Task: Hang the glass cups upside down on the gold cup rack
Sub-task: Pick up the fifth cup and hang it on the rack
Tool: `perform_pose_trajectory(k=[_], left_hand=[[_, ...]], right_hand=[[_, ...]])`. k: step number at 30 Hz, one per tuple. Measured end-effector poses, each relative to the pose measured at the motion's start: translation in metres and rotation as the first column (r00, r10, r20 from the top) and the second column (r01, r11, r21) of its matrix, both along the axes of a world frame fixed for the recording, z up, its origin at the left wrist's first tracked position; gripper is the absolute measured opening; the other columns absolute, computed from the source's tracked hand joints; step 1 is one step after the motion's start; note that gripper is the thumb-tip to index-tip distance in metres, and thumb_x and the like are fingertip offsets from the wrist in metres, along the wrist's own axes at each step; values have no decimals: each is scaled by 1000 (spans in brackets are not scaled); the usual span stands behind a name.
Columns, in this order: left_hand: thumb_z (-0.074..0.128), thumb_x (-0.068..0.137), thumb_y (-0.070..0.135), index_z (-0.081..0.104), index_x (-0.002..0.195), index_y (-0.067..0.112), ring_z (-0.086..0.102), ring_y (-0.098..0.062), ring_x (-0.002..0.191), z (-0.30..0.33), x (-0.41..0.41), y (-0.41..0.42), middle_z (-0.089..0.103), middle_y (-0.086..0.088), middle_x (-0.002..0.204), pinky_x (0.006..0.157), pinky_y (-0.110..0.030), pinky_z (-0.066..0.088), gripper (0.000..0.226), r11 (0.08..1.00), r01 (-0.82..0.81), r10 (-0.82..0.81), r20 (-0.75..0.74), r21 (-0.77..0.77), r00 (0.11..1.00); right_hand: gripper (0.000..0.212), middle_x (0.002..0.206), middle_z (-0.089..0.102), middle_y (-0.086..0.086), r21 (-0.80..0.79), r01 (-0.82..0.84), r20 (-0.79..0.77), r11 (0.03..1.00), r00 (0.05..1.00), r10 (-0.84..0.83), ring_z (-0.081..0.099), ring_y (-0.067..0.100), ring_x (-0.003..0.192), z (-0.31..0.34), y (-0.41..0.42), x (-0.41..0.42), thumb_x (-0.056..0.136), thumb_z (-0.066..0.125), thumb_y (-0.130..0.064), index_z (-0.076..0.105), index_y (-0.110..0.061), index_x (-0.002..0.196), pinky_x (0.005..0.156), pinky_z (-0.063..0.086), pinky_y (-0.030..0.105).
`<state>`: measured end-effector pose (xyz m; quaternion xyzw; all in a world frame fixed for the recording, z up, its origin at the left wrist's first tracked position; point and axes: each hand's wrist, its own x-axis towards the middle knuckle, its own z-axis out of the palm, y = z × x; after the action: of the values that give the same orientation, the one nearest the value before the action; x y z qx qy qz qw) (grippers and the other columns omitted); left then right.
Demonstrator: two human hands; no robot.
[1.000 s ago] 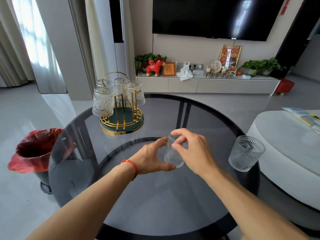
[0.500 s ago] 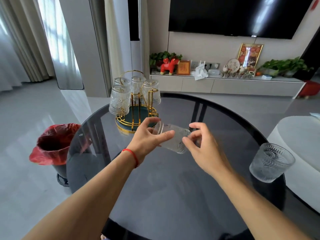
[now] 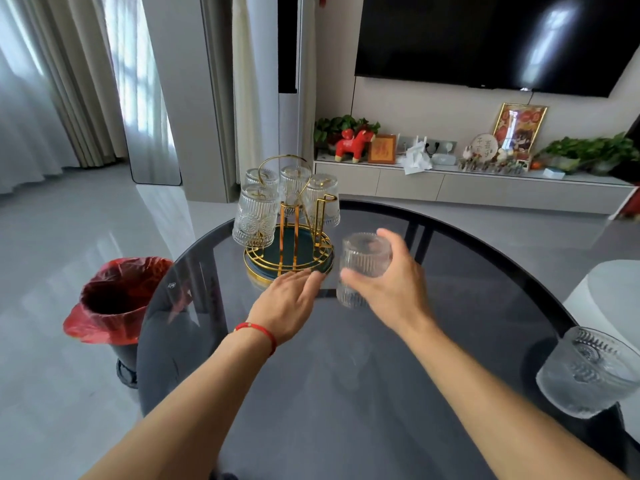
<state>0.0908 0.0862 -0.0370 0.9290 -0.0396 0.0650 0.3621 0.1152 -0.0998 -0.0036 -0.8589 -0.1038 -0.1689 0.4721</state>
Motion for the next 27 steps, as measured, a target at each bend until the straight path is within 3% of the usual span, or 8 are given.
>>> perform_pose_trajectory(k=[2,5,10,14,16,20,27], left_hand=[[21,108,41,58,140,20,35,-27,147,-10,5,4,52,-7,151,121,-35,20,53,985,19,-13,-34,174,999],[26,107,41,62,134,23,38,-28,141,-20,11,5,55,-6,147,116,-46,32,48,964,-57,56,13,259,998],[34,104,41,63,133,26,53,-23,129,-23,14,5,62,-1,138,102,-47,50,43,952,-111,99,53,287,994],[37,103,41,57,140,29,50,-24,132,-26,14,3,56,1,147,100,-44,51,43,928,-94,101,-1,359,995],[42,101,40,54,142,30,50,-24,133,-26,16,4,56,2,147,100,-45,51,44,928,-98,107,-6,360,994],[43,100,40,52,144,28,49,-23,133,-26,18,5,56,2,146,98,-45,52,46,925,-80,93,-17,371,996],[30,105,43,60,134,25,53,-21,122,-26,18,3,61,1,134,87,-40,53,46,942,-77,90,-26,328,996]], right_hand=[[86,126,63,-9,98,32,25,995,999,-34,59,10,111,13,7,15,71,89,-41,49,-25,145,78,41,8],[85,124,57,-9,211,47,61,976,996,-61,59,13,110,35,18,42,70,89,-43,48,-24,141,76,42,11],[86,126,61,2,291,54,87,955,993,-82,62,17,106,69,41,85,67,92,-42,48,-18,137,63,43,2],[85,129,61,5,222,66,54,973,995,-80,61,22,112,75,57,108,66,93,-39,48,-17,135,84,52,26],[88,131,59,6,166,52,27,985,998,-57,58,22,115,71,64,114,66,93,-39,46,-17,136,88,51,30],[89,137,56,7,85,26,2,996,1000,-26,53,21,118,57,73,120,67,94,-38,45,-16,138,93,48,32],[89,139,55,8,-98,14,-9,995,1000,-15,48,17,115,31,90,120,67,93,-37,47,-13,140,89,37,26]])
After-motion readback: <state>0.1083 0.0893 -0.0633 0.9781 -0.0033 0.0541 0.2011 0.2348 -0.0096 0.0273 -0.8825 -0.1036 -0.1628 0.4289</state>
